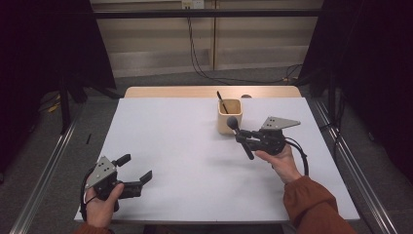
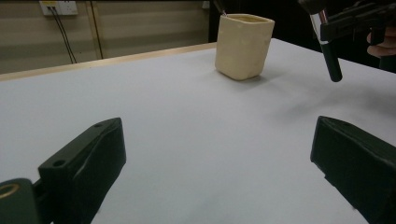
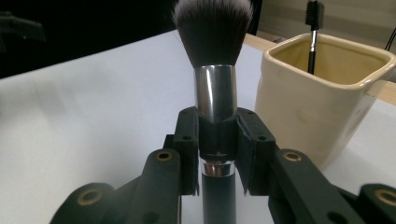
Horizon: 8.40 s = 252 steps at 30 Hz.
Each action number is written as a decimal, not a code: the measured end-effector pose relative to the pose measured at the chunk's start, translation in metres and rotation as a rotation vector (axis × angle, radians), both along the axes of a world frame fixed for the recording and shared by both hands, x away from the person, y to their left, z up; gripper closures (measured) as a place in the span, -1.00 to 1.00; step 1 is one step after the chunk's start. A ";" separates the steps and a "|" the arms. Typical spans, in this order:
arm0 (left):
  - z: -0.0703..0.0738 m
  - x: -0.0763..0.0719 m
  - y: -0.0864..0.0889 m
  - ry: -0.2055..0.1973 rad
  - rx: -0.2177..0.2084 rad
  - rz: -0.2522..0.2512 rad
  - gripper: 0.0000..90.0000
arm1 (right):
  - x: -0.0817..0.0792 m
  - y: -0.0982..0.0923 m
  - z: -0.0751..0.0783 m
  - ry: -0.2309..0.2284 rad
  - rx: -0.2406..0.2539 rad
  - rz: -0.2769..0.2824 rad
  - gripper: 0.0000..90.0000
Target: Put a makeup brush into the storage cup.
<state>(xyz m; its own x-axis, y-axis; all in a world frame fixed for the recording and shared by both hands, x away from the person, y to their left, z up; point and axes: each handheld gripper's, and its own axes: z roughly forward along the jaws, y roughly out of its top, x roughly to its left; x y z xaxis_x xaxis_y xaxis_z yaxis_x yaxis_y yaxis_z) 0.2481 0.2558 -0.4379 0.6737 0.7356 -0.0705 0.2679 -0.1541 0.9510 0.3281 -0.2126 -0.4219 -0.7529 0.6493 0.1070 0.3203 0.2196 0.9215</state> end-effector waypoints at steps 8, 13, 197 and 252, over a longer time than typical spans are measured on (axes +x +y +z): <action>0.000 0.000 0.000 0.001 -0.002 0.001 -0.92 | 0.002 -0.002 0.007 -0.027 0.046 -0.039 0.60; 0.000 0.000 -0.001 0.001 0.001 -0.001 -0.92 | 0.004 0.001 0.015 -0.045 0.056 -0.033 0.60; -0.001 0.001 -0.001 0.008 -0.006 -0.012 -0.92 | 0.103 0.016 0.013 -0.022 0.050 -0.222 0.13; 0.000 0.002 0.001 0.007 -0.012 0.001 -0.92 | 0.024 -0.008 0.018 -0.047 0.049 -0.231 -0.97</action>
<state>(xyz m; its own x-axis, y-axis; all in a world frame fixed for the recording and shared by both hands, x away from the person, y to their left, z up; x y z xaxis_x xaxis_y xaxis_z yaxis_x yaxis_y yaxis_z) 0.2499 0.2571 -0.4384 0.6726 0.7352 -0.0845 0.2748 -0.1421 0.9510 0.3520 -0.2210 -0.4042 -0.5897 0.8000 0.1107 0.3132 0.1002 0.9444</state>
